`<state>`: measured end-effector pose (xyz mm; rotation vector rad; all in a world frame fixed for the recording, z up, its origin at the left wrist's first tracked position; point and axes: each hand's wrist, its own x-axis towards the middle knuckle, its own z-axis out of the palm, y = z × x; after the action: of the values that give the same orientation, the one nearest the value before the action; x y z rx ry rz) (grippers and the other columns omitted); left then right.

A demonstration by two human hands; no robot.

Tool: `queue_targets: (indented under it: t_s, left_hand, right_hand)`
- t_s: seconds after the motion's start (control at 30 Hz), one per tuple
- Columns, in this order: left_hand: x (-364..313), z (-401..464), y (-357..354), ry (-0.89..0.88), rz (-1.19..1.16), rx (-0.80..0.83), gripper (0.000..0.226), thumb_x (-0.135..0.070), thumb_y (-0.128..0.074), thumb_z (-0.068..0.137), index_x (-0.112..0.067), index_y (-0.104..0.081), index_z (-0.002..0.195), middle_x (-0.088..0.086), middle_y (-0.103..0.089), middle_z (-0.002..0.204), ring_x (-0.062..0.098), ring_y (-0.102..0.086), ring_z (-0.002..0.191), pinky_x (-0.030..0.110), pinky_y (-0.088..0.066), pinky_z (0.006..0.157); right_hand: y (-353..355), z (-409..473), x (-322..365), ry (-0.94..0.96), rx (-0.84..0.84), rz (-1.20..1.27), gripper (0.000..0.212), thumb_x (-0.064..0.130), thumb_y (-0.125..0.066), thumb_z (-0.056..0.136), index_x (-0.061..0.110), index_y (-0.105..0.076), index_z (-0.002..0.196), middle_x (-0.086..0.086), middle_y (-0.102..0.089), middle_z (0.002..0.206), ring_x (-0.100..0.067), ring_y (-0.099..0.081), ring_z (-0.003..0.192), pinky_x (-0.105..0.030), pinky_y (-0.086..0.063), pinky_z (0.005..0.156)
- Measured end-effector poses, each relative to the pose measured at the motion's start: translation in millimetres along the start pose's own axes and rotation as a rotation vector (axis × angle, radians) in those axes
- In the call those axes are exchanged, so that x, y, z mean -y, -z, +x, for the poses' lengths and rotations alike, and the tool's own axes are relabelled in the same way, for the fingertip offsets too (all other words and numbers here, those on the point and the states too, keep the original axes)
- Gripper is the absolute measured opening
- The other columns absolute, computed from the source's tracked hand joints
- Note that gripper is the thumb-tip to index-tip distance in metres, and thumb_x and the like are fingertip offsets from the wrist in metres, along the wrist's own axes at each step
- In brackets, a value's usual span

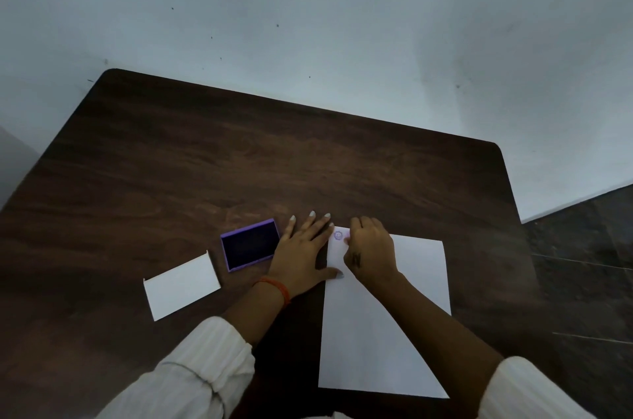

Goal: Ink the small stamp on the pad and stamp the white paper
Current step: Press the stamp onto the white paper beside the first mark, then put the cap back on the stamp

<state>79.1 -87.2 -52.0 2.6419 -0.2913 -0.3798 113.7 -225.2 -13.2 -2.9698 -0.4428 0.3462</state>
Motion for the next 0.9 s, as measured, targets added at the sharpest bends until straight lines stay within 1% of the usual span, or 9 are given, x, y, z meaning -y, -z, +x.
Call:
queue_targets:
  t_s: [0.17,0.27,0.33,0.43,0.53,0.6,0.67,0.73,0.9]
  left_hand:
    - [-2.8,-1.5,5.4,0.006,0.014,0.021,0.088,-0.061,-0.054,0.077,-0.024,-0.012,0.145,-0.004,-0.004,0.158,0.018,0.005,0.145,0.045,0.009,0.115]
    - [-4.8,-2.4,7.9,0.009,0.018,0.032,0.088,-0.059,-0.054,0.078,-0.022,-0.012,0.145,-0.002,-0.005,0.158,0.018,0.003,0.145,0.044,0.005,0.118]
    - [-6.5,-3.6,9.8,0.017,0.011,0.043,0.088,-0.059,-0.053,0.079,-0.021,-0.009,0.145,-0.001,-0.005,0.158,0.019,0.003,0.145,0.043,0.005,0.118]
    - [-9.0,-7.6,14.2,0.042,-0.031,0.009,0.086,-0.058,-0.050,0.082,-0.021,-0.007,0.145,0.000,-0.007,0.158,0.019,0.002,0.145,0.041,0.003,0.118]
    - [-11.0,-21.2,17.3,0.049,-0.114,-0.136,0.077,-0.052,-0.054,0.083,-0.023,-0.017,0.144,-0.001,-0.015,0.157,0.017,-0.003,0.145,0.038,-0.002,0.117]
    - [-10.9,-37.2,16.6,0.076,-0.186,-0.256,0.073,-0.048,-0.059,0.081,-0.026,-0.025,0.142,-0.003,-0.025,0.154,0.015,-0.012,0.144,0.035,-0.011,0.115]
    - [-9.8,-57.1,12.3,0.121,-0.235,-0.334,0.070,-0.046,-0.063,0.079,-0.028,-0.032,0.139,-0.004,-0.033,0.150,0.015,-0.022,0.140,0.033,-0.020,0.112]
    - [-8.0,-75.9,4.8,0.165,-0.248,-0.358,0.071,-0.045,-0.067,0.076,-0.027,-0.035,0.137,-0.003,-0.038,0.146,0.016,-0.028,0.136,0.032,-0.026,0.110]
    - [-2.6,-100.6,-14.7,0.288,-0.254,-0.363,0.069,-0.037,-0.071,0.075,-0.021,-0.041,0.135,0.002,-0.043,0.141,0.018,-0.033,0.130,0.029,-0.028,0.108]
  right_hand:
    - [13.8,-1.3,-5.8,-0.136,-0.048,0.209,0.027,0.024,-0.059,0.087,0.002,-0.061,0.101,-0.016,-0.067,0.105,-0.026,-0.061,0.094,-0.029,-0.048,0.083]
    - [20.9,-13.3,-15.3,-0.302,-0.233,0.566,0.022,0.024,-0.064,0.084,0.003,-0.067,0.090,-0.015,-0.071,0.092,-0.020,-0.062,0.079,-0.026,-0.050,0.073]
    - [24.8,-22.7,-20.9,-0.443,-0.292,0.888,0.021,0.024,-0.068,0.081,0.004,-0.069,0.087,-0.016,-0.071,0.090,-0.021,-0.065,0.080,-0.035,-0.056,0.077]
    - [31.2,-36.6,-26.4,-0.681,-0.126,1.521,0.024,0.018,-0.068,0.081,-0.001,-0.066,0.097,-0.016,-0.069,0.095,-0.026,-0.066,0.088,-0.037,-0.055,0.086]
    - [28.6,-57.9,-27.8,-0.689,0.027,1.905,0.023,0.016,-0.058,0.088,-0.002,-0.063,0.102,-0.012,-0.072,0.084,-0.021,-0.069,0.079,-0.034,-0.057,0.081]
    - [19.5,-72.0,-28.2,-0.692,0.058,2.038,0.021,0.017,-0.056,0.089,0.001,-0.064,0.099,-0.008,-0.076,0.073,-0.017,-0.072,0.068,-0.028,-0.059,0.072]
    - [9.4,-85.2,-27.6,-0.710,0.080,2.131,0.019,0.017,-0.056,0.089,0.002,-0.065,0.097,-0.008,-0.076,0.071,-0.016,-0.073,0.065,-0.027,-0.059,0.068]
    - [-0.1,-95.1,-26.4,-0.719,0.113,2.177,0.019,0.018,-0.055,0.089,0.003,-0.066,0.094,-0.008,-0.076,0.072,-0.017,-0.072,0.065,-0.028,-0.060,0.066]
    - [-15.4,-109.4,-22.0,-0.730,0.162,2.197,0.018,0.017,-0.055,0.089,0.004,-0.067,0.091,-0.008,-0.076,0.072,-0.018,-0.073,0.064,-0.029,-0.060,0.067]
